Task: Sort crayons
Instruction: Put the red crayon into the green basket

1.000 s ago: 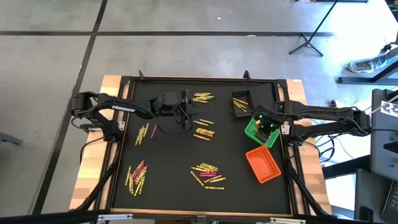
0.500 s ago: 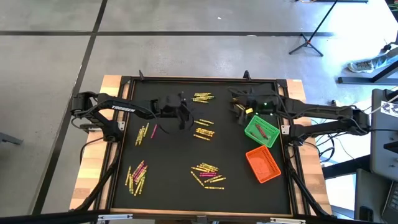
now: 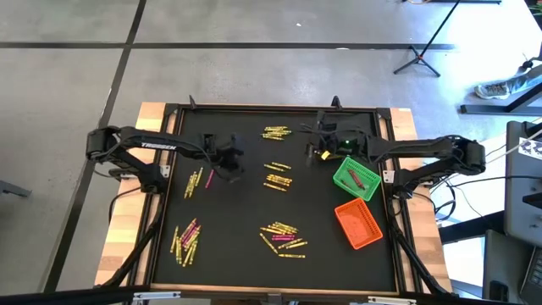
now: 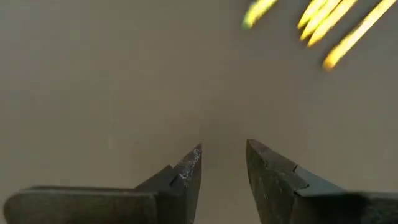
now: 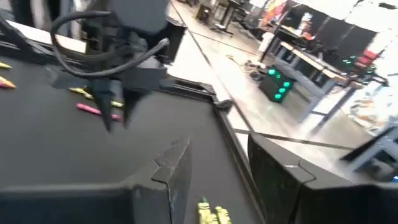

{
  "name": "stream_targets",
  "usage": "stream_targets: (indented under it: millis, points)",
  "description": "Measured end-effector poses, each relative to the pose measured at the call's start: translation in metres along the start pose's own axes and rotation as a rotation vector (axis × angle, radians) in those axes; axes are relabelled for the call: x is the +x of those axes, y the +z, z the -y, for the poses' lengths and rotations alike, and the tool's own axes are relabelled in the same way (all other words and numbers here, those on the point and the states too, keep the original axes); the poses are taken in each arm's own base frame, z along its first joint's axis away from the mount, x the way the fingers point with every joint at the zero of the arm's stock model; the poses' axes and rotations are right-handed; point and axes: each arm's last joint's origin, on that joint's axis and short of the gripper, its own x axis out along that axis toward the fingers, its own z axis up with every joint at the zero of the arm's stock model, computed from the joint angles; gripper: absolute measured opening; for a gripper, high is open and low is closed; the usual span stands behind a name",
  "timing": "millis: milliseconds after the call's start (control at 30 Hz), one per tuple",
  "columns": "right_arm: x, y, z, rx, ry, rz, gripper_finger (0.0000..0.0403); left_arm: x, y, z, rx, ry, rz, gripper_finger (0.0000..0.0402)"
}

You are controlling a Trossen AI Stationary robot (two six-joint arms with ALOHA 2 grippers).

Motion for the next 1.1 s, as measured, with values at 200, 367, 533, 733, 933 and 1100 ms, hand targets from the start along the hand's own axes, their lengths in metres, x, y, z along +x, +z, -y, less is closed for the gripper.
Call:
stream_targets:
  millis: [200, 367, 533, 733, 933, 1100]
  points:
    - [0.001, -0.003, 0.003, 0.001, -0.040, -0.031, 0.0154, -0.004, -0.026, -0.008, -0.150, 0.057, -0.283, 0.0108]
    - [0.000, -0.006, 0.001, 0.000, -0.015, -0.060, 0.0154, -0.004, -0.036, -0.013, -0.208, 0.103, -0.362, 0.0108]
    - [0.000, -0.009, -0.001, -0.005, -0.001, -0.093, 0.0154, 0.005, -0.050, -0.017, -0.258, 0.101, -0.409, 0.0108]
    - [0.000, -0.008, 0.000, -0.006, -0.003, -0.086, 0.0154, 0.013, -0.055, -0.020, -0.278, 0.092, -0.376, 0.0108]
    - [0.000, -0.008, 0.000, -0.006, -0.003, -0.085, 0.0154, 0.023, -0.064, -0.026, -0.309, 0.092, -0.362, 0.0108]
    - [0.000, -0.008, 0.000, -0.007, -0.003, -0.085, 0.0154, 0.027, -0.068, -0.026, -0.311, 0.068, -0.341, 0.0099]
